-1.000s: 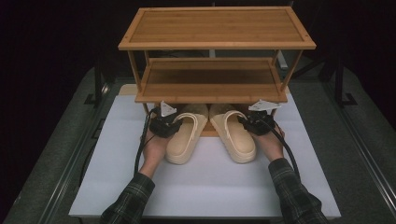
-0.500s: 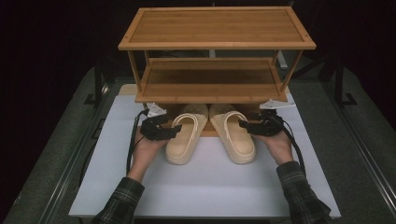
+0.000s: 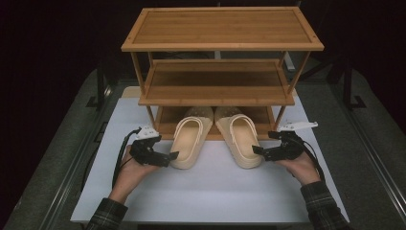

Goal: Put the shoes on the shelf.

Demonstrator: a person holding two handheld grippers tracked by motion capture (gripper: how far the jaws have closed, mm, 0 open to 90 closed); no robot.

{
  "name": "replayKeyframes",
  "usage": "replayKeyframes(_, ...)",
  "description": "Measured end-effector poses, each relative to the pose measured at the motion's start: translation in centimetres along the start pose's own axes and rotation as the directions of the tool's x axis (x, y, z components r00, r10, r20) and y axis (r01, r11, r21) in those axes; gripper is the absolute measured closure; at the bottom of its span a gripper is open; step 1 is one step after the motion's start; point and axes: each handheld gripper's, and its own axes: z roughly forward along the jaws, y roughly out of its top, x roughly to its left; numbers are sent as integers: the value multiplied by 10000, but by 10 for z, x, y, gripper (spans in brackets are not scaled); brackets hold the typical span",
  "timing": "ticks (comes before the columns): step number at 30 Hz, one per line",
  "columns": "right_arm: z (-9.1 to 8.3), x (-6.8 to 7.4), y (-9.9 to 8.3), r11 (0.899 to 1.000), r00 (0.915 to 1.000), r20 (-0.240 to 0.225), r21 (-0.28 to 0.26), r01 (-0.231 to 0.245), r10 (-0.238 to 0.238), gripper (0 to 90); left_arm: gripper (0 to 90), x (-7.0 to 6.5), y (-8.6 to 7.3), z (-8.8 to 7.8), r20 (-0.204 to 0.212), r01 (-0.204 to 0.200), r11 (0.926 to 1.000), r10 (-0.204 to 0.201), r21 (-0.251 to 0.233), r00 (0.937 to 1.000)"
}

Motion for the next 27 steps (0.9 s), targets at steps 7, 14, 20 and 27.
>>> replayKeyframes(7,7,6,-27,9979,9986,-407,547,350,-328,16,5,-8,-27,6,259,-248,9993,241,284,9994)
replayKeyframes(14,22,4,-36,9932,9975,-514,1036,538,-487,16,5,-9,-31,25,329,-396,9987,386,309,9987)
replayKeyframes(20,30,7,-37,9894,9965,-586,1293,661,-589,17,6,-9,-30,35,340,-620,9963,600,590,9976)
replayKeyframes(27,32,10,-35,9869,9960,-519,1407,794,-728,53,58,-14,-27,41,378,-781,9956,762,517,9964)
